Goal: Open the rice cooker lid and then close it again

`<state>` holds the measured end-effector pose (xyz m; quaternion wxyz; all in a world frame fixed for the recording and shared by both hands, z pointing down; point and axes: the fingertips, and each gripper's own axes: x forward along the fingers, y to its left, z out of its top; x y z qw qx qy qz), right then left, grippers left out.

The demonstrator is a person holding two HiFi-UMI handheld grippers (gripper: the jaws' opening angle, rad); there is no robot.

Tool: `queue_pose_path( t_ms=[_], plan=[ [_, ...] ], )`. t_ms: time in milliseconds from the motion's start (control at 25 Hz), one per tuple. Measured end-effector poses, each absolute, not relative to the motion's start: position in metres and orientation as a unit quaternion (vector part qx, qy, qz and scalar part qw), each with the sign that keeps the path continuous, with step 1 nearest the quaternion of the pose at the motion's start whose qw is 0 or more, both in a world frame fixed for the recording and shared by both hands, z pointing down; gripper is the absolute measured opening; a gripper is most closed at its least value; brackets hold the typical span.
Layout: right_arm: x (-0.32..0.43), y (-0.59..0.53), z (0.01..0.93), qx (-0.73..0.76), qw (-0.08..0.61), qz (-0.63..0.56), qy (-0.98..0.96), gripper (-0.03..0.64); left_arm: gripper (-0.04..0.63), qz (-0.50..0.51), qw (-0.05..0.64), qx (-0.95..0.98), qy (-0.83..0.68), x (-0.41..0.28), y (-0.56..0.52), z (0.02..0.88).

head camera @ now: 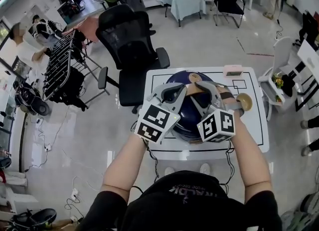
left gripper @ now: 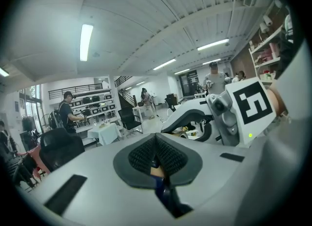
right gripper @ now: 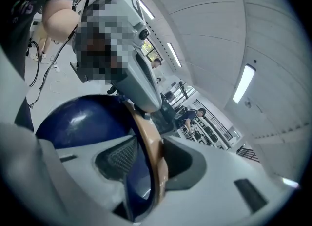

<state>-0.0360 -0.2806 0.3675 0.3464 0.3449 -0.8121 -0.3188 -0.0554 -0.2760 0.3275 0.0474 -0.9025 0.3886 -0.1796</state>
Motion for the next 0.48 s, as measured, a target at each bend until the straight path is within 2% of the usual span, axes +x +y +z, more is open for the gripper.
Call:
queue_pose_path(
  t_ms=[160,480],
  plan=[
    [-0.027,-0.285,0.360,0.352,0.327,-0.312,-0.820,0.161,0.003,-0.156,0.050,-0.901,0.402,-0.050,-0.281,0.311],
    [0.008,-0.293,0.336,0.383,0.278,-0.285,-0.834,0.149,0.017,-0.021,0.033,-0.897,0.441,-0.047,-0.279,0.256]
  ],
)
